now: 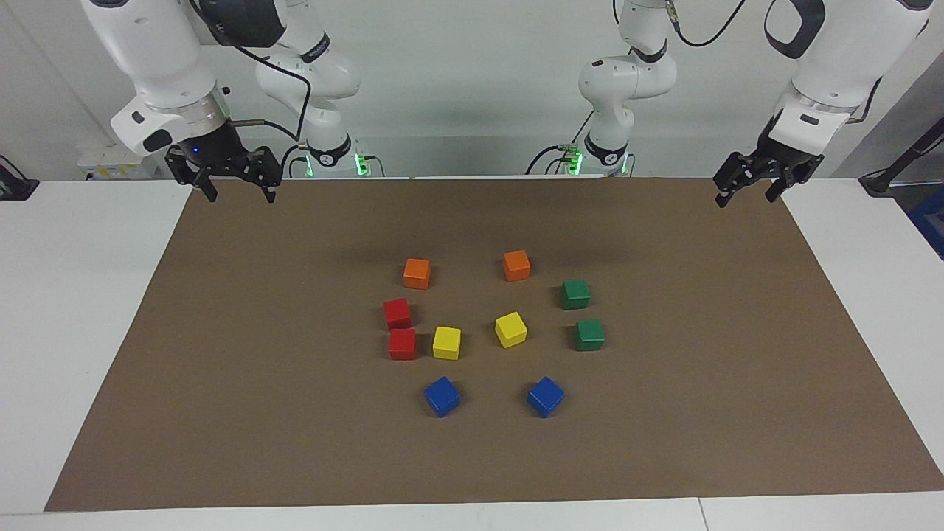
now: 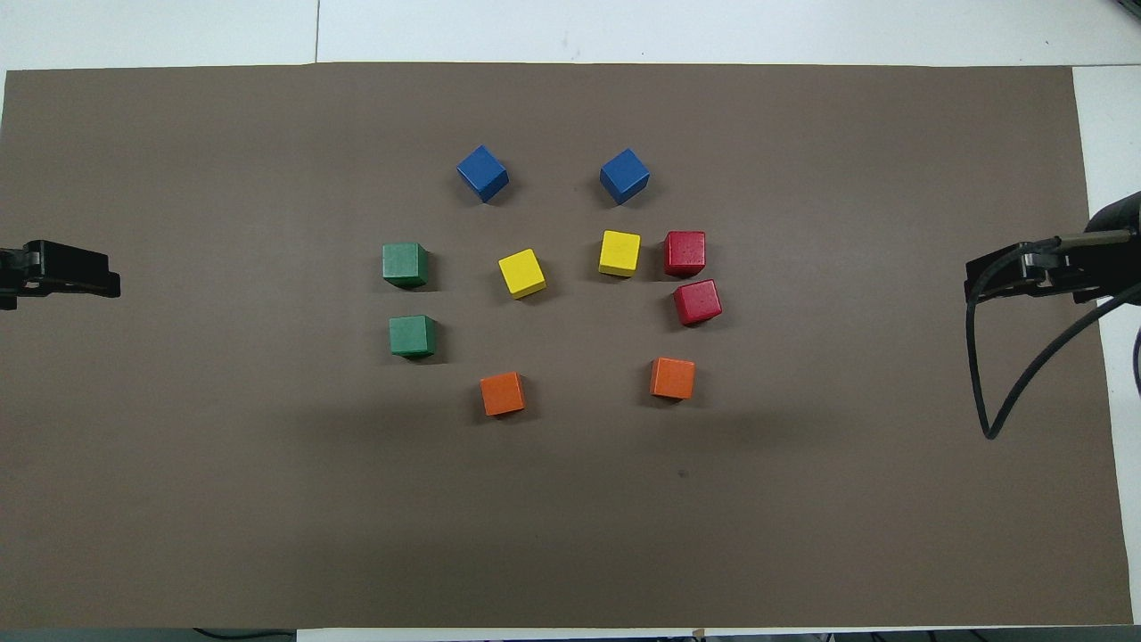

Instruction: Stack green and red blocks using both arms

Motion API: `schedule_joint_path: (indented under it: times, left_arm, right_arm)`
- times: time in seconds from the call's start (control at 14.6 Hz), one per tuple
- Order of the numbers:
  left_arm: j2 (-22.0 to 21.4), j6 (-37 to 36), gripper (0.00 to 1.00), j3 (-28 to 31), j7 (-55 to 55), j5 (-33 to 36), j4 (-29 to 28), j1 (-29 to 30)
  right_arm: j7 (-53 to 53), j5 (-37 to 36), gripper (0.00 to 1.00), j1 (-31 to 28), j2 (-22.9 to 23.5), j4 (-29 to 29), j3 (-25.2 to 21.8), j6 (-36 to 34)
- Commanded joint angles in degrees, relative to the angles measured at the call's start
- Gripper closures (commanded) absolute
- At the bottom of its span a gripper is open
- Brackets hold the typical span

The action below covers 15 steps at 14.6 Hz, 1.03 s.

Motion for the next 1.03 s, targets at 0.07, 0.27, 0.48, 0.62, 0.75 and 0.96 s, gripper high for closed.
schedule_joint_path:
  times: [0.07, 0.27, 0.48, 0.62, 0.75, 0.96]
  left_arm:
    - [0.65, -1.65, 0.00, 0.32, 0.68, -0.64, 1.55, -0.32]
    - [0.39, -1.13, 0.00, 0.32, 0.68, -0.64, 1.12, -0.32]
    - [0.12, -0.86, 0.00, 0.32, 0.42, -0.73, 0.94, -0.32]
    - [0.03, -0.78, 0.00, 0.24, 0.59, -0.73, 0.76, -0.32]
    - [-0.14, 0.62, 0.00, 0.32, 0.95, -0.73, -0.38, 0.29]
    - [-0.76, 1.68, 0.00, 0.32, 0.86, -0.73, -1.87, 0.03]
  right_arm:
    - [0.59, 0.76, 0.00, -0.91, -1.84, -2.30, 0.33, 1.20]
    - [0.59, 0.76, 0.00, -0.91, -2.19, -3.08, 0.33, 1.55]
    - [0.67, 0.85, 0.00, -0.83, -2.28, -3.44, 0.33, 1.82]
    - [0.67, 0.85, 0.00, -0.91, -2.63, -4.05, 0.33, 1.82]
    - [0.59, 0.85, 0.00, -0.91, -2.81, -4.41, 0.33, 1.73]
    - [0.59, 0.85, 0.00, -1.43, -2.90, -4.41, 0.33, 1.82]
